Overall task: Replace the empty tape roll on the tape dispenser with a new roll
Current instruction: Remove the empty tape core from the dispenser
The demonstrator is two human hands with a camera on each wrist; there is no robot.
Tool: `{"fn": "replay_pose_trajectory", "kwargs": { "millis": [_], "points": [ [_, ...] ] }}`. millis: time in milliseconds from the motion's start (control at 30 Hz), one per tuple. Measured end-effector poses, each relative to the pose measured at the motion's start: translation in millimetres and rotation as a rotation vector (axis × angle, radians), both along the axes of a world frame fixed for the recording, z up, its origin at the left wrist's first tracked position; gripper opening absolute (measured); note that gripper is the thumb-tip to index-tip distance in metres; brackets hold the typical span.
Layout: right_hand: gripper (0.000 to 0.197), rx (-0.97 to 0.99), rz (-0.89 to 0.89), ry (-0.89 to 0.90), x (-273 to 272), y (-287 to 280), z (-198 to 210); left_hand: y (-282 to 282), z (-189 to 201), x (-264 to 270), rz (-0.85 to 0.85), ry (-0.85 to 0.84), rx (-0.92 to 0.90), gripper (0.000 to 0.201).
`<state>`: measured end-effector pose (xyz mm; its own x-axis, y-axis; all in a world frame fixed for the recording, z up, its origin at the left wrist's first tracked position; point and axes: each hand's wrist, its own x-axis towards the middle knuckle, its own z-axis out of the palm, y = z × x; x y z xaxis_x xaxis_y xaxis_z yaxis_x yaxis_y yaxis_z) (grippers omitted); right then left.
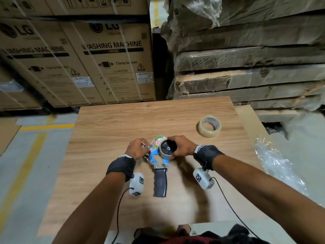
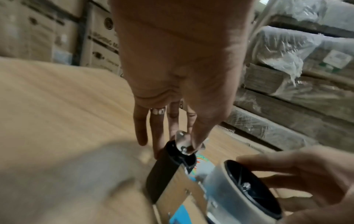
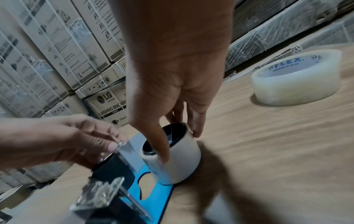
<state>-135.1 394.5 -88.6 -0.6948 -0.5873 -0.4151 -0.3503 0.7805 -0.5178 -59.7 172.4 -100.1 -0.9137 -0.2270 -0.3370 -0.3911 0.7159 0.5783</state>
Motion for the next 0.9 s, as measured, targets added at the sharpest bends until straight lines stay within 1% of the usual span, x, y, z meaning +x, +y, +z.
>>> {"fn": "replay_pose_trajectory", "kwargs": {
  "millis": [67,167,200,267,300,367,400,433,467,533,567,633,700,800,900],
  "points": [
    [0.083,0.005,0.02,-0.024,-0.9,2.1,0.7,2.2,-0.7,12.5,0.038,-0.038,0.028,0.004],
    [0.083,0.048,0.042,-0.043,2.3,4.8,1.3,4.0,0.5,23.6,0.033,-0.113,0.026,0.007],
    [0.083,0.055,0.043,-0.049,3.0,6.5,-0.6,3.8,1.9,25.4,0.035,-0.146,0.02,0.009],
    [0.082,0.047,0.02,-0.076,4.9,10.9,-3.3,4.2,5.3,26.6,0.101,-0.19,0.009,0.02],
    [0.083,0.03,-0.015,-0.108,5.3,12.8,-4.2,5.1,8.3,25.4,0.149,-0.171,0.001,0.025],
    [0.079,-0.02,-0.107,-0.17,5.0,16.6,-5.5,11.5,15.7,20.3,0.192,-0.058,0.012,0.031],
    [0.075,-0.03,-0.141,-0.166,5.1,18.3,-6.2,17.0,19.7,15.5,0.16,-0.004,0.022,0.035],
    [0.072,-0.029,-0.16,-0.153,6.5,19.7,-6.2,23.4,22.7,10.3,0.095,0.026,0.03,0.04],
    [0.069,-0.028,-0.163,-0.143,8.7,21.0,-7.0,30.5,24.6,4.9,0.014,0.024,0.029,0.046],
    [0.067,-0.026,-0.146,-0.131,15.7,21.7,-8.8,42.7,22.9,-5.0,-0.145,-0.064,-0.003,0.059],
    [0.066,-0.023,-0.141,-0.125,19.4,21.3,-9.7,47.7,21.3,-8.5,-0.219,-0.132,-0.058,0.061],
    [0.063,-0.022,-0.157,-0.109,24.4,21.0,-13.0,56.8,19.3,-12.2,-0.325,-0.228,-0.18,0.058],
    [0.064,-0.03,-0.183,-0.105,27.5,19.1,-13.9,62.6,15.5,-16.1,-0.335,-0.258,-0.201,0.052],
    [0.069,-0.062,-0.234,-0.07,32.2,14.8,-19.5,64.7,11.7,-21.6,-0.289,-0.292,-0.201,0.041],
    [0.081,-0.103,-0.283,-0.029,34.4,13.7,-29.3,60.4,-13.4,-32.9,-0.203,-0.299,-0.164,0.045]
  ]
}}
